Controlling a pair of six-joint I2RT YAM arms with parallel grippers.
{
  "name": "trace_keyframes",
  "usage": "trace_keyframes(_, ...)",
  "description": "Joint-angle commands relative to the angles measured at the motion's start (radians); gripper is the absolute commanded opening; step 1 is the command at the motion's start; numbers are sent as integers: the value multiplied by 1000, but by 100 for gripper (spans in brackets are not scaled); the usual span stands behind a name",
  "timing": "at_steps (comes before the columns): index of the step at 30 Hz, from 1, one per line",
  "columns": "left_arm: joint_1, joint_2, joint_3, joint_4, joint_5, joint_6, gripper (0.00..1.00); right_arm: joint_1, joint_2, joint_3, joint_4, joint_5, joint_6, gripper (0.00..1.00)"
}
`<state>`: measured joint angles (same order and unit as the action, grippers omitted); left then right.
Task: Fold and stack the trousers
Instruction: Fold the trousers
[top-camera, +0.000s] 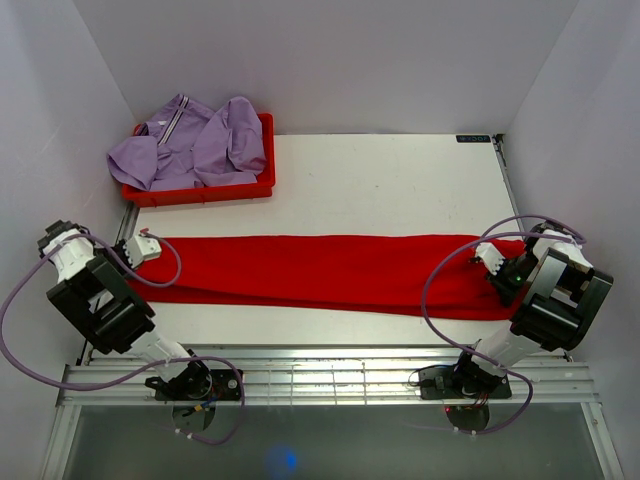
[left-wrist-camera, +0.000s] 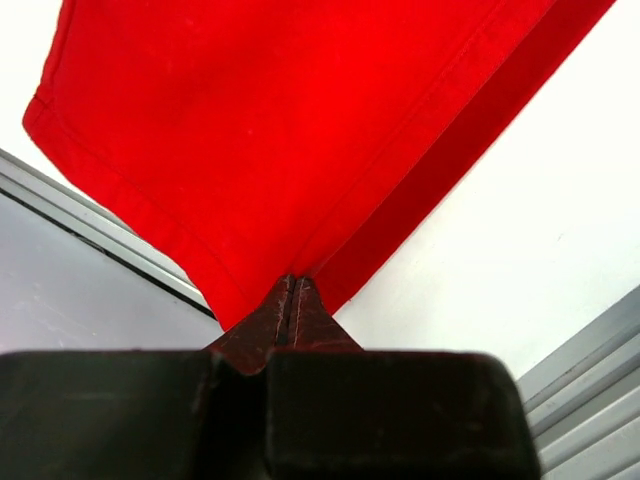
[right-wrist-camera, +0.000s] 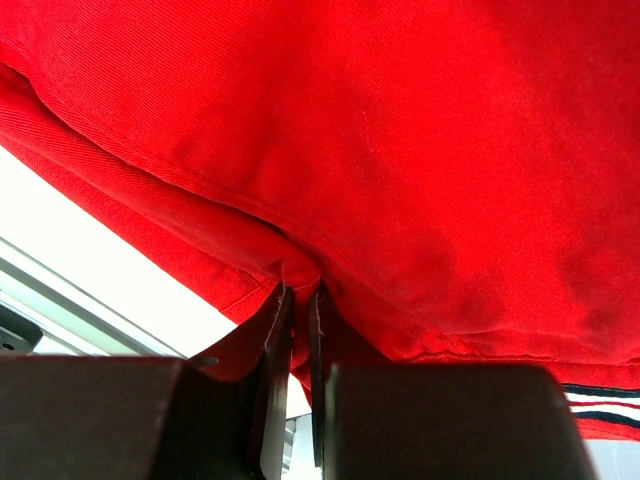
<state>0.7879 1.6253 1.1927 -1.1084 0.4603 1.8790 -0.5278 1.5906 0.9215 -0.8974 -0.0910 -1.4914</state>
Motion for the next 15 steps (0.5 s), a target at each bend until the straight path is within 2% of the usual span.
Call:
trace_keyframes(1,8,-38,-16,-31,-26,37,0,-15,72,-56,121,131,-10,8)
trace_keyframes(5,8,-24,-91,42,-61,28,0,-15,75,-53,117,132,-10,8)
trace_keyframes(10,8,100,-127,172,-150,-62,0,-15,74,-33,106,126,-10,8)
trace_keyframes(15,20,179,-148,211,-202,-104,0,-15,68,13,60,102,-13,8)
